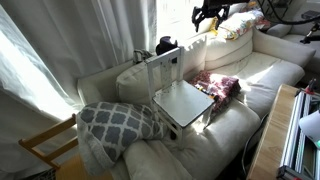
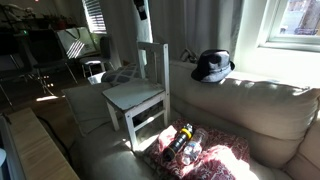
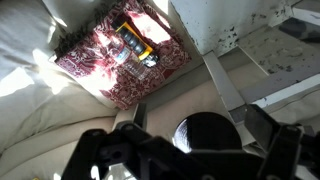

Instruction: Hang the black hat on the right side of the backrest of the white chair

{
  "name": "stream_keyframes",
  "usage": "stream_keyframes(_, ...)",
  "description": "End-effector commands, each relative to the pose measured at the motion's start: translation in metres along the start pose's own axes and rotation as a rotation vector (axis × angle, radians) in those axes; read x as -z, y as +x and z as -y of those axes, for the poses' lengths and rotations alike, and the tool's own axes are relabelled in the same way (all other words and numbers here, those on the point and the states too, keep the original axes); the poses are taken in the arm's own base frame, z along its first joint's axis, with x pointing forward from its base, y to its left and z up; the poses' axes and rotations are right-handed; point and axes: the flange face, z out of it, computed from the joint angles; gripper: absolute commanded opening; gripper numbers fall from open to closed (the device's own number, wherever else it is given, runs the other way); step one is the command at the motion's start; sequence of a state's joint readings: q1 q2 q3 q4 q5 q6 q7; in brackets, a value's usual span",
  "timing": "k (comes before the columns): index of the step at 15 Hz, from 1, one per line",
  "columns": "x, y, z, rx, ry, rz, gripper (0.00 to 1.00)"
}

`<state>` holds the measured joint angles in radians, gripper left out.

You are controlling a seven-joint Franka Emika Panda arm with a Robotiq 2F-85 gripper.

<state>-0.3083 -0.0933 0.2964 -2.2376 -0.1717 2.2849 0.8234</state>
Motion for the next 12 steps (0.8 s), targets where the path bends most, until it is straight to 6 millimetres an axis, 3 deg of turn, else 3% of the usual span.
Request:
stream_keyframes(1,-0.001,0.002,0.002,-0.002,0.000,0.003,1.00)
stream_keyframes(5,-0.004,0.003,0.007,0.000,0.010,0.003,1.00)
stream_keyframes(12,-0.079,0.079,0.011,-0.206,0.081,-0.106,1.00)
